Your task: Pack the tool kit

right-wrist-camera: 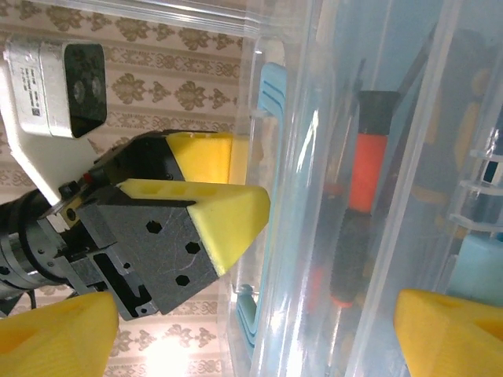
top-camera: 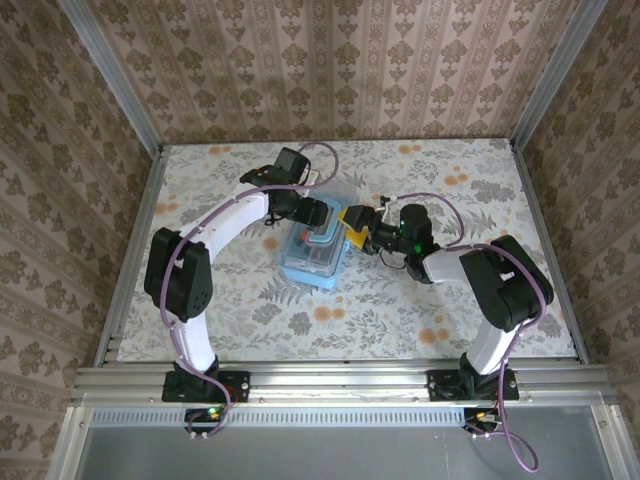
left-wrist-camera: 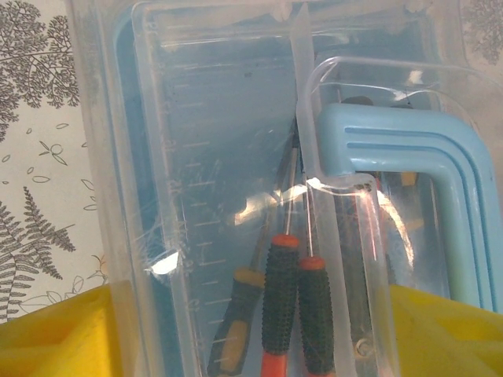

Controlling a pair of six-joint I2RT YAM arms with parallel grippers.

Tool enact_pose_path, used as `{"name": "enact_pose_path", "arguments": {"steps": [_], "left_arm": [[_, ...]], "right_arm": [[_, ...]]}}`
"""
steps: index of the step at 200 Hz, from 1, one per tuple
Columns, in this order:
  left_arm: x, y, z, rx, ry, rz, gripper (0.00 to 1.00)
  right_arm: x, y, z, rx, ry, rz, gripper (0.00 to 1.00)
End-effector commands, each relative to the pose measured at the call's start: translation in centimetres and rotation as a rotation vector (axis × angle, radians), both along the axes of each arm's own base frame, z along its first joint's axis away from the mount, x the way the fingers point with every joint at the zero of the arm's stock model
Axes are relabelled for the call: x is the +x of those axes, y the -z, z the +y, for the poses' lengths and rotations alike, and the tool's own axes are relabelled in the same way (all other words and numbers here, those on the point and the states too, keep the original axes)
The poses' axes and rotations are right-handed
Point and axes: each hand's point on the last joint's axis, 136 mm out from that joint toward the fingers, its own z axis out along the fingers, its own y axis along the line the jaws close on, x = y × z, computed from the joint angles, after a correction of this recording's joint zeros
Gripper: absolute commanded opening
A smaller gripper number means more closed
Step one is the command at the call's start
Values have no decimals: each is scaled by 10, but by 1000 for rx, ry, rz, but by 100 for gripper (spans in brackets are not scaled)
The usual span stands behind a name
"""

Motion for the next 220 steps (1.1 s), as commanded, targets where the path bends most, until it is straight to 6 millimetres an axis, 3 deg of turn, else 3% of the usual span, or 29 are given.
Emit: {"name": "enact_pose_path", "arguments": {"steps": [1, 49, 137, 147, 180, 220], "left_arm": [[-41, 61, -7, 28, 17, 245, 50], [-41, 60, -8, 14, 11, 246, 49], [-38, 58, -6, 13, -6, 239, 49], [-39, 58, -6, 13, -5, 242, 49], [-38, 55, -6, 10, -4, 235, 49], [-38, 55, -7, 8, -2, 236, 49]], "right_arm": [[9, -5, 1, 23, 16, -14, 92], [12, -18, -10, 58, 40, -25, 90], [18, -22, -43, -4, 99, -26, 90], [18, -15, -50, -58, 116, -6, 89], [7, 36, -76, -350, 159, 131, 81], [6, 57, -64, -308, 101, 168, 64]]}}
